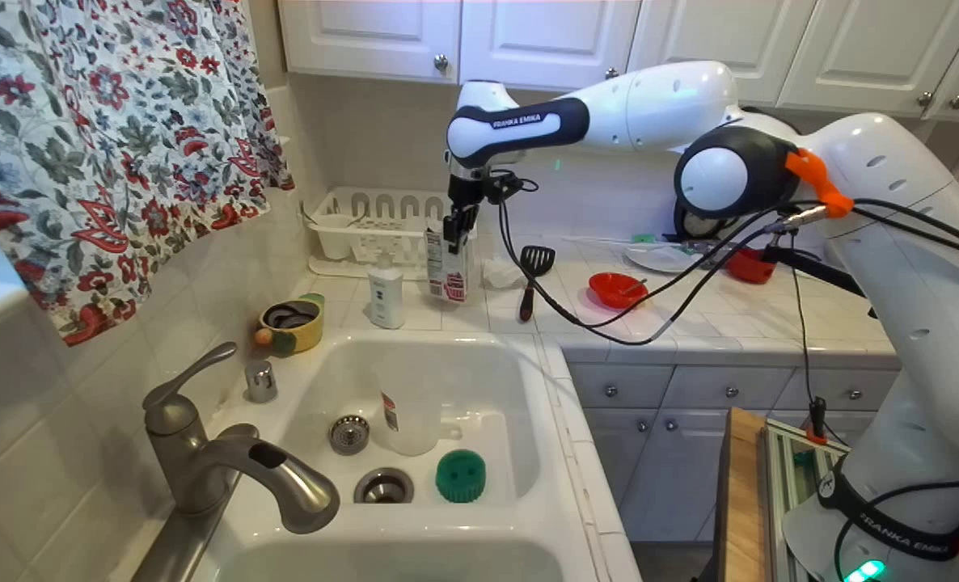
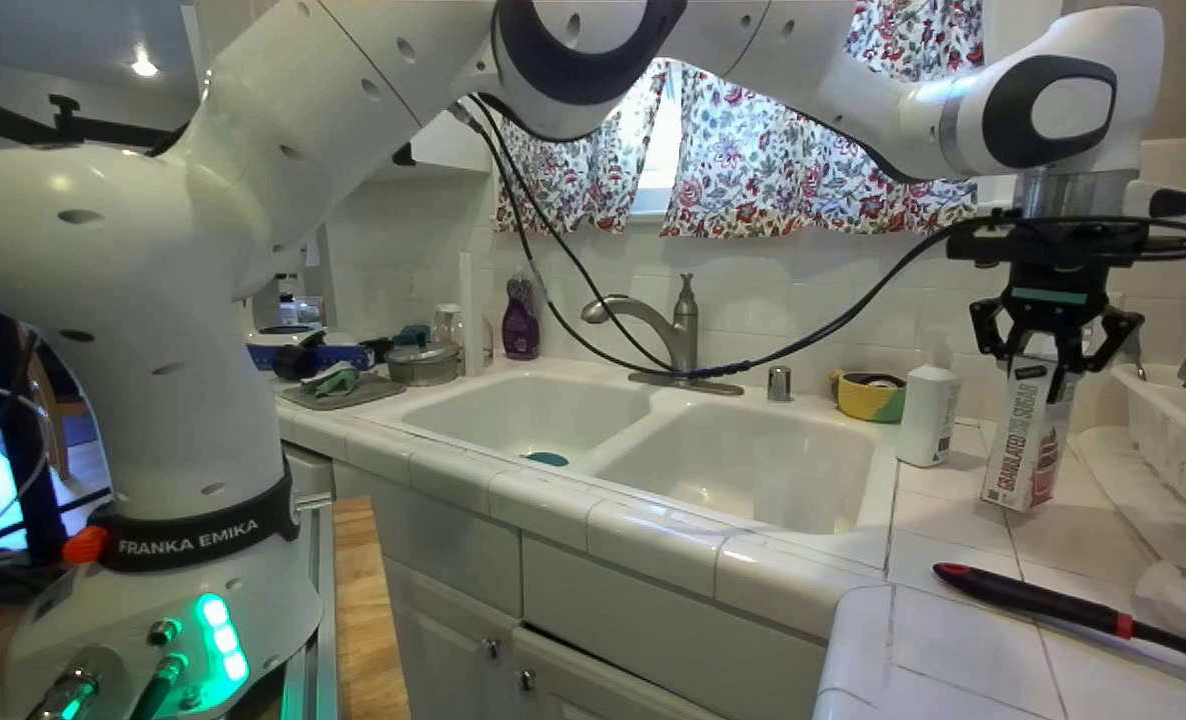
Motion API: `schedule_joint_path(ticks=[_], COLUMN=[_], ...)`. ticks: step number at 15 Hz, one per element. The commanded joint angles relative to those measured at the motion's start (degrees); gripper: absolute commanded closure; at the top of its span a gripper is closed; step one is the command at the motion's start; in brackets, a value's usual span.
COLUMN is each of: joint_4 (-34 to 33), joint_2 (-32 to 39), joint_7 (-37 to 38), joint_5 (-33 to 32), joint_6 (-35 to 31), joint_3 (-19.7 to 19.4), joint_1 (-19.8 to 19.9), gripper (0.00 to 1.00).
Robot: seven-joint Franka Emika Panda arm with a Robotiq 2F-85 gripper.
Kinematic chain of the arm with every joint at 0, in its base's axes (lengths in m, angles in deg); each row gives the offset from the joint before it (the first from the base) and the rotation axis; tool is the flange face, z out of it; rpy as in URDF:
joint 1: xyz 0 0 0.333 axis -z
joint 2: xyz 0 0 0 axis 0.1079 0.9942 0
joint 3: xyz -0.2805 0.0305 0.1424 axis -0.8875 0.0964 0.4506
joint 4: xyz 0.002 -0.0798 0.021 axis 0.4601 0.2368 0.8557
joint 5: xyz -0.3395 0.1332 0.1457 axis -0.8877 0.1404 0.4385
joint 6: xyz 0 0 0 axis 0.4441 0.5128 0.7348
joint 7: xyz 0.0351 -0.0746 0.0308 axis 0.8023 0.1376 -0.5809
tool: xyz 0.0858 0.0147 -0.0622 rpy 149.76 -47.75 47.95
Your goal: Pour some granulated sugar inside the sink on the right.
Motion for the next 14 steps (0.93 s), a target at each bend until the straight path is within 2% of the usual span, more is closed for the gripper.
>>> schedule_joint_path(ticks=[1, 7, 8, 10, 14], joint_4=[-7.12, -9.27, -9.57, -9.59, -8.23], joint_2=[4.63, 6.90, 7.06, 6.55, 2.48], joint_7=[-0.71, -0.86, -0.79, -0.48, 1.24], joint_5=[-2.10, -1.91, -1.83, -1.68, -1.77], joint_6=[0.70, 0.37, 0.33, 0.31, 3.57], joint_3=[0.09, -1.15, -1.18, -1.24, -1.73], joint_1=[0.37, -0.06, -0.08, -0.16, -0.66], gripper=[0.91, 0.91, 0.41, 0.33, 0.05])
